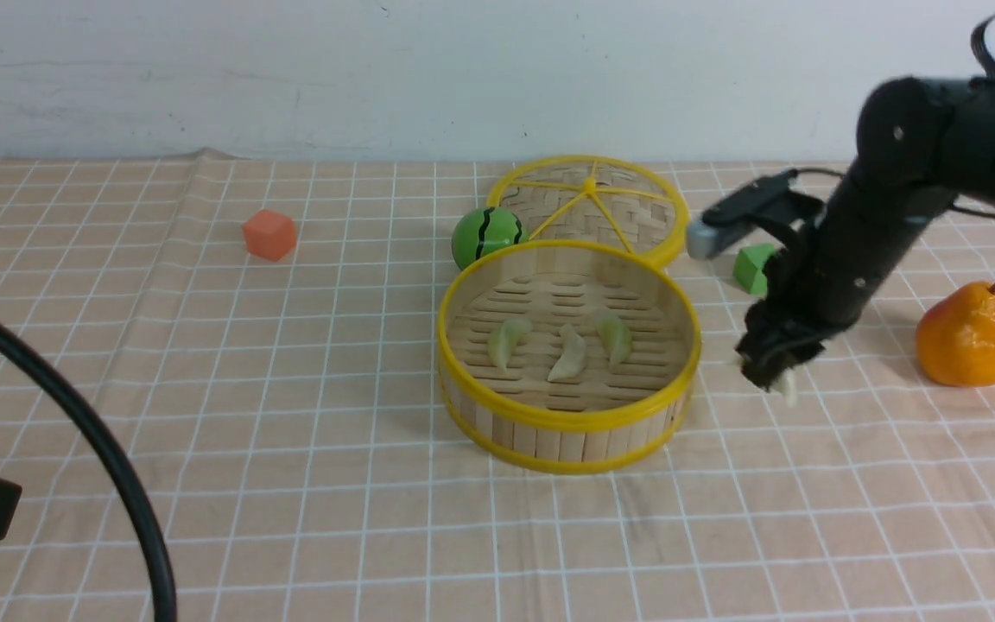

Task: Put the dumplings into the steamer on the table with the brown tablecloth.
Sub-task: 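Place the dumpling in the bamboo steamer basket with the right gripper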

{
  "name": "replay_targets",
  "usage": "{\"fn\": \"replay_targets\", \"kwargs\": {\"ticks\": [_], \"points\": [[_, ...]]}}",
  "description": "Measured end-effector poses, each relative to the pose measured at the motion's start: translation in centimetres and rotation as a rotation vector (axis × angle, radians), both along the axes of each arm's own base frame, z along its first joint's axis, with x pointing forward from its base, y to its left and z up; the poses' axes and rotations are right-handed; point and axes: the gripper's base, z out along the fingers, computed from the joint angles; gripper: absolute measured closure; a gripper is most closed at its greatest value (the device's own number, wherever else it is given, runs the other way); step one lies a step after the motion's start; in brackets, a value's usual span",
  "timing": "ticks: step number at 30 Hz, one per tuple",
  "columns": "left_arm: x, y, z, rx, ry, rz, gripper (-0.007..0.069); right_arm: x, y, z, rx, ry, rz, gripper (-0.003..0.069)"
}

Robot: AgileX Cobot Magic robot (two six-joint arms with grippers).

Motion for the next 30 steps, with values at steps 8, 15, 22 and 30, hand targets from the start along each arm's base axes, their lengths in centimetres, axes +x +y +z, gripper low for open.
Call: {"fn": "replay_targets", "kwargs": {"ticks": [8,15,22,30], "points": [[0.0,0.0,0.0,0.0,-0.001,0.0,0.0635,0.4,9.3,5.6,0.121,-0.186,-0.022,0.0428],[0.0,0.0,0.0,0.0,-0.001,0.0,0.0635,4.4,11.5,1.6,0.212,-0.272,-0.18,0.0428],[0.0,0.0,0.0,0.001,-0.001,0.0,0.0635,6.8,12.4,-3.3,0.27,-0.299,-0.276,0.0428],[0.0,0.0,0.0,0.006,-0.005,0.002,0.0632,7.2,12.6,-4.6,0.283,-0.296,-0.305,0.0372]]}}
